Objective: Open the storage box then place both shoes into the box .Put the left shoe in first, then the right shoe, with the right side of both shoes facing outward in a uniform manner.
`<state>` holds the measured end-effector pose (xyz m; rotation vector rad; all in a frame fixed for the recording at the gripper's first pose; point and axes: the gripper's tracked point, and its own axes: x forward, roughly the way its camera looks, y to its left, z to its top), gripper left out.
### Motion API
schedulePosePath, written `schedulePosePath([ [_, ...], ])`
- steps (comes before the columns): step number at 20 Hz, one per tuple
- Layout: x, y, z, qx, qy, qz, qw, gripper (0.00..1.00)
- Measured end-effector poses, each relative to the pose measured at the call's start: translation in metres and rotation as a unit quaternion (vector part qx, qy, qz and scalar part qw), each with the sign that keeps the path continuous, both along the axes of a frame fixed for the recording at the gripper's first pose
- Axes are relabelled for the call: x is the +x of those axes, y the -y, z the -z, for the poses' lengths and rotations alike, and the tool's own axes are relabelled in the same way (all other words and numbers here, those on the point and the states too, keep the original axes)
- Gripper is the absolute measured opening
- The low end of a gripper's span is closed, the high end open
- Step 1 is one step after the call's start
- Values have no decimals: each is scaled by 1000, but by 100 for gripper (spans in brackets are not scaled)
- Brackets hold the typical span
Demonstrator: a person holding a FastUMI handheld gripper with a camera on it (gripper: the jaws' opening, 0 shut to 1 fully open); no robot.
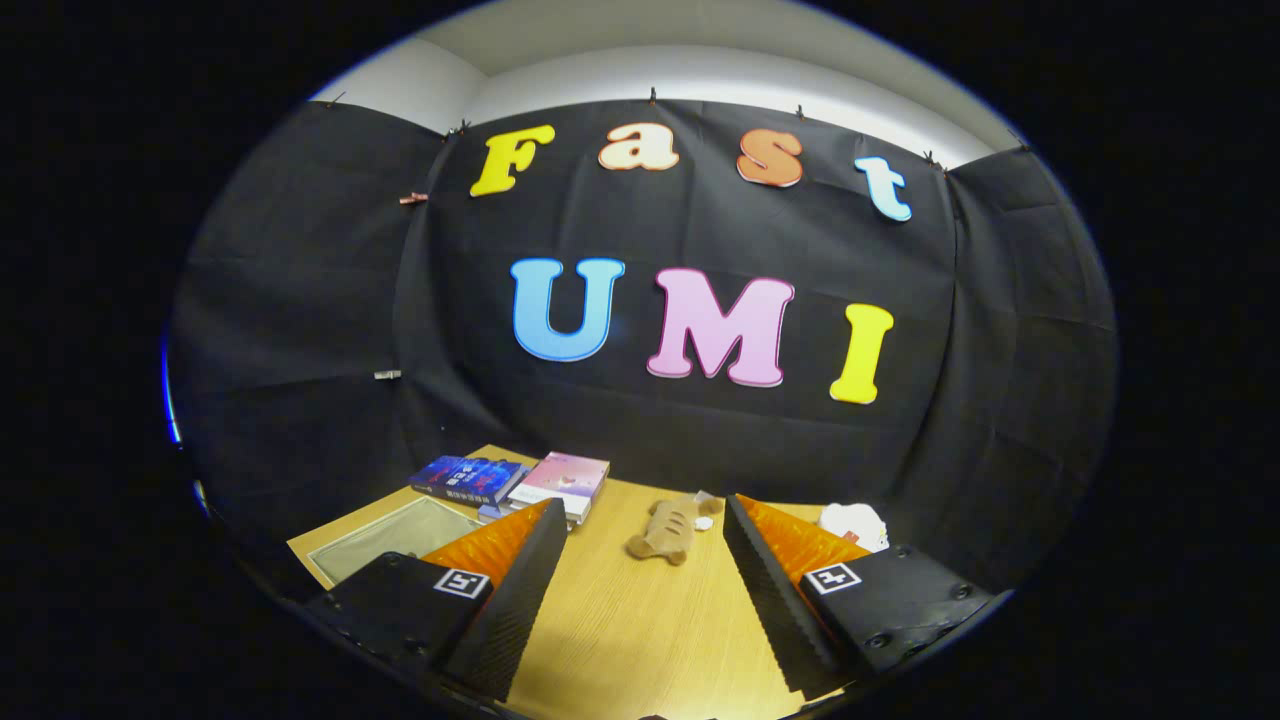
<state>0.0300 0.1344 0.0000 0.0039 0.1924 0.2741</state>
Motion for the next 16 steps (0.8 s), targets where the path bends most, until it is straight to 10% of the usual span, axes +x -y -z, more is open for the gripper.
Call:
schedulePosePath([
  [4,-2,30,-6,18,23,-16,999,98],
  [16,-17,111,18,55,28,133,989,98],
])
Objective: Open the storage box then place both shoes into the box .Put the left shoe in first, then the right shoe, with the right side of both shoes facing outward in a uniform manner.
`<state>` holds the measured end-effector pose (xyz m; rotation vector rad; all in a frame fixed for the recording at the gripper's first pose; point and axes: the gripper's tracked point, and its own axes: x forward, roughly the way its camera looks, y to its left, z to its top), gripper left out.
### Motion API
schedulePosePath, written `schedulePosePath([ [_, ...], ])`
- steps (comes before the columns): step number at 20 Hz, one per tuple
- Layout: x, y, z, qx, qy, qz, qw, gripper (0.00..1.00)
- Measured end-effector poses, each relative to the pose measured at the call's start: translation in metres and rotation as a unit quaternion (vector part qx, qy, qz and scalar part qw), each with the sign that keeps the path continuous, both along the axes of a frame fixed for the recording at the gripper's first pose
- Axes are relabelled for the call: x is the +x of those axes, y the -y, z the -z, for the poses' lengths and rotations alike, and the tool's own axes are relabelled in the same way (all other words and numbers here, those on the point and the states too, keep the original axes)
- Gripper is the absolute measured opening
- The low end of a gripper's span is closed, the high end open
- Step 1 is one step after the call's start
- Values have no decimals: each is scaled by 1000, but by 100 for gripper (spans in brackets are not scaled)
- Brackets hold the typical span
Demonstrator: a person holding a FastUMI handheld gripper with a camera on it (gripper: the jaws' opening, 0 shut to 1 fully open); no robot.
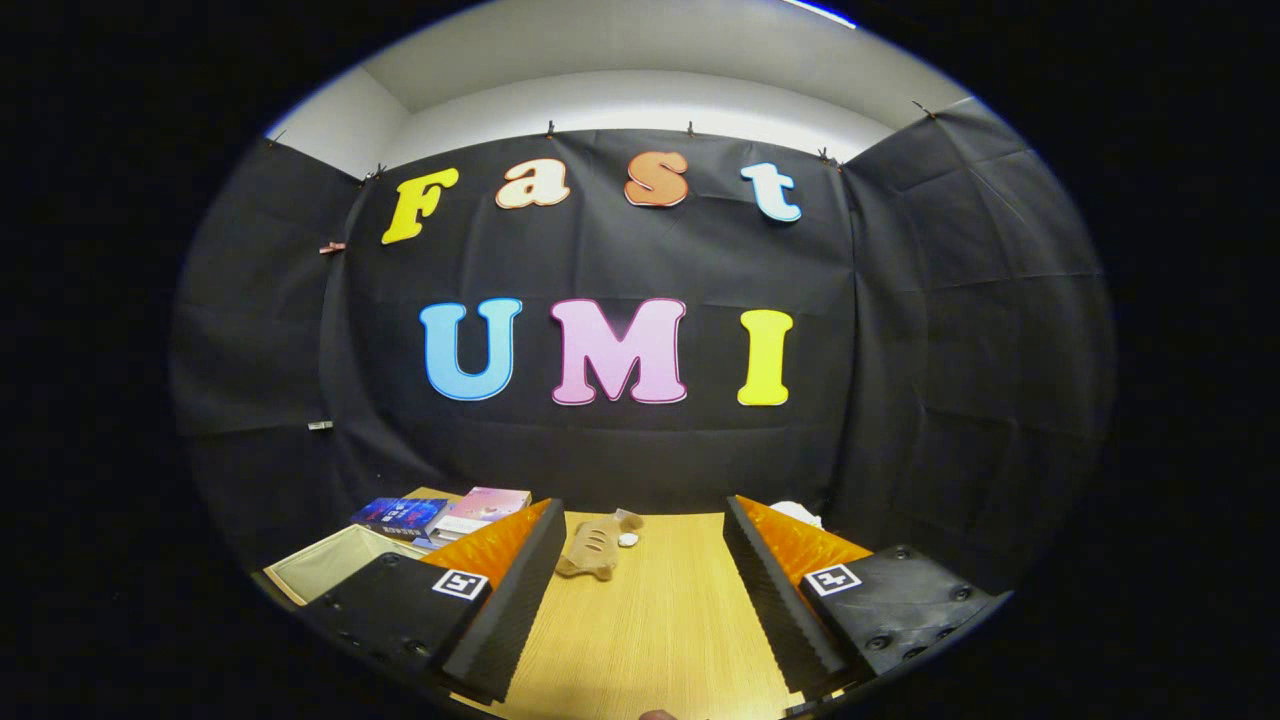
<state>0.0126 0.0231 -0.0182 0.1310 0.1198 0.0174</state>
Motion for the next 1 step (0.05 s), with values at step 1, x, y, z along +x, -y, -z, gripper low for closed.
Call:
schedulePosePath([
  [1,-1,2,-3,10,11,4,1000,98],
])
